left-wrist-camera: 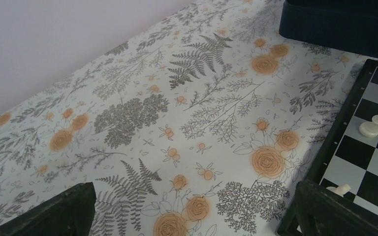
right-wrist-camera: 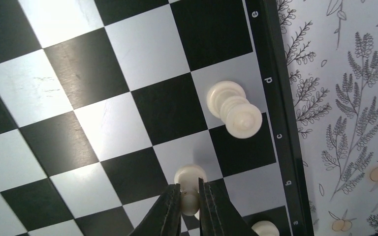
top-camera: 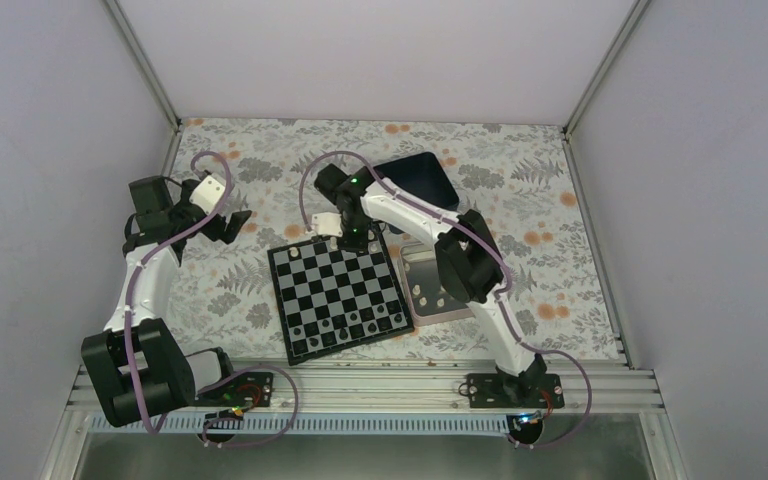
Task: Set up the chess pieces on the board
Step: Place the chess piece on the chessboard.
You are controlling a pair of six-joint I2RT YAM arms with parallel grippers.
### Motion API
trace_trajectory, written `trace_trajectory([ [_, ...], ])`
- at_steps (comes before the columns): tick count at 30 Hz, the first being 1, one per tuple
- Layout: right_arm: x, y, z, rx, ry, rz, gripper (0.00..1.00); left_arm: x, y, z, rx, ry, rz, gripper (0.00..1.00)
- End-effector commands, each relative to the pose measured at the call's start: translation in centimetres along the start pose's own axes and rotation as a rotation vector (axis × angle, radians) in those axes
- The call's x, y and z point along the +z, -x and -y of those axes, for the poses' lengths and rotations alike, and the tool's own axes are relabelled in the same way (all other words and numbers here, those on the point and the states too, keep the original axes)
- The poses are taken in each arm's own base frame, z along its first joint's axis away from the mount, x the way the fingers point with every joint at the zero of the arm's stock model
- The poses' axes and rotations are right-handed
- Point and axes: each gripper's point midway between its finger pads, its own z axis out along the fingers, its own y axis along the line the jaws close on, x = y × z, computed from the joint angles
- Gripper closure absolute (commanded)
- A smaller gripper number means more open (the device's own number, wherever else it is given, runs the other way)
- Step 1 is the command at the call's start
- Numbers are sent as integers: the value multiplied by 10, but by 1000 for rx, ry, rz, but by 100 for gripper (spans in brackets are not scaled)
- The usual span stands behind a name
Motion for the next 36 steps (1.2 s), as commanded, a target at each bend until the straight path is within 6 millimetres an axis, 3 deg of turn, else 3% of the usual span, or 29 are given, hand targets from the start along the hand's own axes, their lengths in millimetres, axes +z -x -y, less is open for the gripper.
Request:
trace_trajectory([
  [1, 17, 3, 1, -6, 6, -10, 89, -2, 5, 4, 31, -15, 37, 0],
  [10, 25, 1, 0, -4, 17, -20, 88, 0, 4, 4, 29, -20, 36, 0],
  [14, 19, 3, 1, -3, 3, -12, 79, -1, 4, 4, 28, -20, 36, 0],
  [19, -12, 13, 11, 7, -68, 46, 58, -1, 5, 3, 27, -19, 35, 0],
  [24, -67, 7, 18, 40, -147, 94, 54, -2, 7, 2, 27, -13, 35, 0],
  [27, -102, -12, 10, 70, -161, 124, 53, -2, 7, 2, 27, -7, 32, 0],
  [31, -130, -57, -17, 88, -163, 132, 51, -1, 3, 1, 19, -3, 24, 0],
  [36, -112, -117, -51, 153, -136, 76, 50, 2, 2, 0, 4, -7, 23, 0],
])
